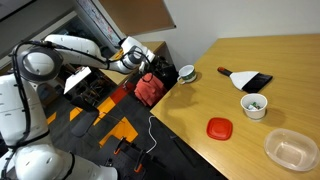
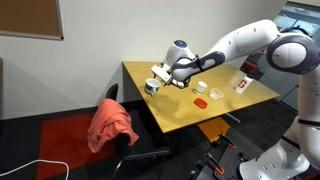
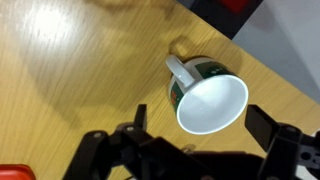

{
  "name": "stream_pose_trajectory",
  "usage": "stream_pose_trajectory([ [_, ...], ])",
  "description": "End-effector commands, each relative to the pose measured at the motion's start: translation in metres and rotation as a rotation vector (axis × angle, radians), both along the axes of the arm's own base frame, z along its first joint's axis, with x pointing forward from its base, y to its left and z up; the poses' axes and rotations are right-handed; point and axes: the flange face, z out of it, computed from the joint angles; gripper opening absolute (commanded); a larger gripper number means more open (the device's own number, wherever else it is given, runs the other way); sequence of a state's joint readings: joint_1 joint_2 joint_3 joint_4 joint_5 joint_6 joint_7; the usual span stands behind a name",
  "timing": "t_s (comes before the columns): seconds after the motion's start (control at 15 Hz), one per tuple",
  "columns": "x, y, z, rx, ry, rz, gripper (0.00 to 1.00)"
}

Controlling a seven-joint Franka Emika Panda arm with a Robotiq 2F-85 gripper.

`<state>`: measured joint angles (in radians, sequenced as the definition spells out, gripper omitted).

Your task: Move the mug closer to the broom

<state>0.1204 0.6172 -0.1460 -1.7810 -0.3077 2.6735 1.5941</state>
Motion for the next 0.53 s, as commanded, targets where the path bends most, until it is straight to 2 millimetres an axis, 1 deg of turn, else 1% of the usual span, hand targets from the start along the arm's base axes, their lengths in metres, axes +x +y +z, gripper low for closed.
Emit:
stream_pose_trajectory([
  [0.0,0.036,-0.009,-0.013,-0.013,0.011,-0.069,1.0],
  [0.2,0.046,-0.025,-0.018,-0.026,0.026,-0.094,1.0],
  [0.27,0.041,-0.027,-0.015,-0.01,0.07,-0.054,1.0],
  [0.33,0.031,-0.023,-0.008,-0.008,0.117,-0.006,1.0],
  [0.4,0.036,-0.026,-0.024,-0.024,0.06,-0.049,1.0],
  [0.47,0.035,-0.026,-0.023,-0.025,0.084,-0.028,1.0],
])
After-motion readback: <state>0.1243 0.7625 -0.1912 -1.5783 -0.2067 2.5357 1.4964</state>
